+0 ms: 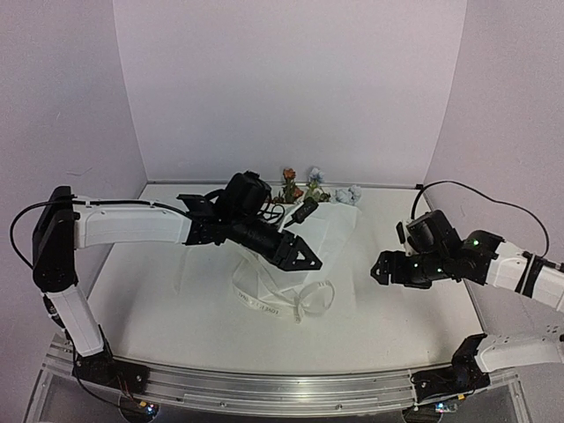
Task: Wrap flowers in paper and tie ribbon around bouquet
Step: Place the ribbon at the center of the board, then straighten the ribbon at the center of the board.
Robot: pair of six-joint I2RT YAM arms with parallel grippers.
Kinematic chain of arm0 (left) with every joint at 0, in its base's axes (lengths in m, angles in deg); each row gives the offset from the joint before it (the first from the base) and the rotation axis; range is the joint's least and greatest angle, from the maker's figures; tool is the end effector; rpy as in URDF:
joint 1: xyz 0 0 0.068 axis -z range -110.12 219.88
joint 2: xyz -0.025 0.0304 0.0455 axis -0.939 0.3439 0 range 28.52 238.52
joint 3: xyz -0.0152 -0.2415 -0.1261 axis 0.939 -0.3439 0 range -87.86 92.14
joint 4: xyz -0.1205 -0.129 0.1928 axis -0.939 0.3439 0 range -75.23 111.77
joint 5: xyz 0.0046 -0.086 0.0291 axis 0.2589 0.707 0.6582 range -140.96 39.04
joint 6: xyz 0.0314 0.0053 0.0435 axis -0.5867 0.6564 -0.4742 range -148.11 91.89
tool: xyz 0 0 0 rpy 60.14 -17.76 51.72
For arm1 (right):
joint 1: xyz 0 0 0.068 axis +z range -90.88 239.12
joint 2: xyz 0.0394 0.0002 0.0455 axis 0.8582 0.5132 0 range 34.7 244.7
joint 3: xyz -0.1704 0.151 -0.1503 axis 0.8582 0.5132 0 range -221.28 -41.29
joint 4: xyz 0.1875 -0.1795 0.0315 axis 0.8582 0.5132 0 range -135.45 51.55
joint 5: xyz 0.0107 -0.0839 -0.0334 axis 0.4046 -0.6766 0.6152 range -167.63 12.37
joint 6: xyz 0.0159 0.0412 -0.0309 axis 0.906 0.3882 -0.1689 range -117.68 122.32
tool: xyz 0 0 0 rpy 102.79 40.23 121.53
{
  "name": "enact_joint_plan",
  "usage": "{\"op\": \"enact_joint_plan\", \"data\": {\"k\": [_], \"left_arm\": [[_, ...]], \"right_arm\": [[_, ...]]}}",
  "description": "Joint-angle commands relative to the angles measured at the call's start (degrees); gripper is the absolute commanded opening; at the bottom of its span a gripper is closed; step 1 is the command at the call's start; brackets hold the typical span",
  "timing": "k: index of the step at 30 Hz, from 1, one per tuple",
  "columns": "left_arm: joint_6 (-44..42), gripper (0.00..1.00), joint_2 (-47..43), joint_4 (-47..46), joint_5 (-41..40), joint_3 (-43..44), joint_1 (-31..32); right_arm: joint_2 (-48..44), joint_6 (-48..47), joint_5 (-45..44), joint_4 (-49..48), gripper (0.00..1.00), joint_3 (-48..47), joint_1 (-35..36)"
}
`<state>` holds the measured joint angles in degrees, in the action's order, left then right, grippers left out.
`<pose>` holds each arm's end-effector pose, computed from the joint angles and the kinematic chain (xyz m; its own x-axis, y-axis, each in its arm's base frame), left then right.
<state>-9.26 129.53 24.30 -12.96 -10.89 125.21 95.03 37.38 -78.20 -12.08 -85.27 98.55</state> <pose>0.2115 -0.3443 0.2712 -0.6014 0.4216 -0.6787 0.7879 0.1719 -0.5914 0.1642 0.1346 0.2479 -0.8443 0.0495 -0.5336 -0.1772 0.9139 0.3651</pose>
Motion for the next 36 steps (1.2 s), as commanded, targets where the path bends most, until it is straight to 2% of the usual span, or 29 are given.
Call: {"op": "enact_joint_plan", "data": {"k": [1, 6, 8, 11, 17, 23, 32, 36], "left_arm": [[8.05, 0.64, -6.01, -1.98, -14.74, -2.22, -4.71], [20.20, 0.69, -11.39, 4.38, -28.17, -10.45, -16.13], [25.58, 0.68, -11.37, 5.75, -29.67, -13.72, -21.03], [30.06, 0.66, -10.86, 1.61, -30.01, -18.53, -25.26], [31.28, 0.62, -1.28, 1.83, -32.50, -12.01, -25.69], [31.37, 0.60, 6.25, 5.47, -42.75, -5.91, -23.88], [28.38, 0.61, 15.40, 7.49, -42.15, 0.74, -22.54], [26.98, 0.53, 18.21, 9.55, -41.63, 3.39, -22.54]], "right_arm": [[-1.39, 0.64, -7.62, 2.47, 0.87, -0.12, 4.84], [2.45, 0.18, -11.72, 3.06, 0.88, -1.14, 10.43], [3.95, 0.12, -11.84, 2.47, 0.88, -1.54, 11.49], [5.74, -0.58, -11.77, 1.51, 0.88, -2.45, 12.53], [9.56, -1.54, -9.93, 0.71, 0.88, -4.92, 13.20], [12.57, -2.69, -8.26, -1.36, 0.88, -6.48, 15.30], [24.31, -14.29, -0.04, -3.04, 0.87, -16.56, 18.91], [28.61, -15.56, 1.07, -3.04, 0.87, -19.89, 18.96]]}}
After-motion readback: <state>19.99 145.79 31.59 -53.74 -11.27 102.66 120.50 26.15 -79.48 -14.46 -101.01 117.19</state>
